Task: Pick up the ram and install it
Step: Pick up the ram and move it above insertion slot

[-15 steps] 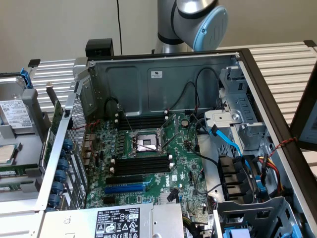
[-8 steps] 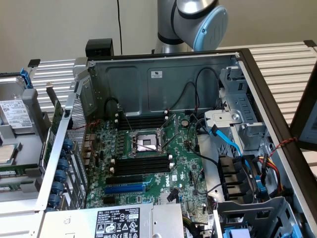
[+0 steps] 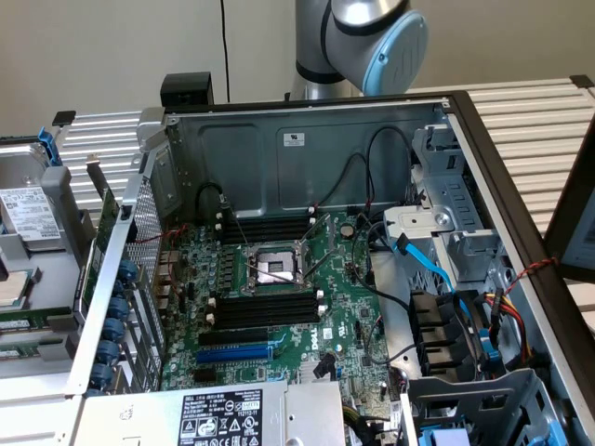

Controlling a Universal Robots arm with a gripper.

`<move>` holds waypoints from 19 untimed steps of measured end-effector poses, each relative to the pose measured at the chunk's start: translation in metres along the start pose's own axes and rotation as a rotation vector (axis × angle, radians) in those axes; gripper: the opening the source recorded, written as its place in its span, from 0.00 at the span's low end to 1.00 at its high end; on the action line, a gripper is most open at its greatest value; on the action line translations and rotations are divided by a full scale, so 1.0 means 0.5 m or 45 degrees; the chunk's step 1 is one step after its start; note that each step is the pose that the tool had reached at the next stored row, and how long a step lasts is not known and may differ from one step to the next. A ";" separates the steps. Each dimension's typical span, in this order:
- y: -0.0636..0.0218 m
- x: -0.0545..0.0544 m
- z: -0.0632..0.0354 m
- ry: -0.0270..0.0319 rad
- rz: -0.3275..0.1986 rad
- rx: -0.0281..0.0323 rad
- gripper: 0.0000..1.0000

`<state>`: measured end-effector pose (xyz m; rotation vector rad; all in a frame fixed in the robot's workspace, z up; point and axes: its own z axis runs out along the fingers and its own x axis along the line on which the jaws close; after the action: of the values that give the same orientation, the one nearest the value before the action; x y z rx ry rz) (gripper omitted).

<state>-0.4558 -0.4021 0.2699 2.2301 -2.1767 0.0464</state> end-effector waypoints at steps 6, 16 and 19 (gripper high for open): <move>-0.001 0.000 0.014 0.0077 0.010 0.0067 0.42; -0.001 -0.002 0.049 0.0096 0.022 0.0117 0.42; -0.001 -0.002 0.060 0.0097 0.025 0.0119 0.42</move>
<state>-0.4552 -0.4022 0.2401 2.2094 -2.1996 0.0655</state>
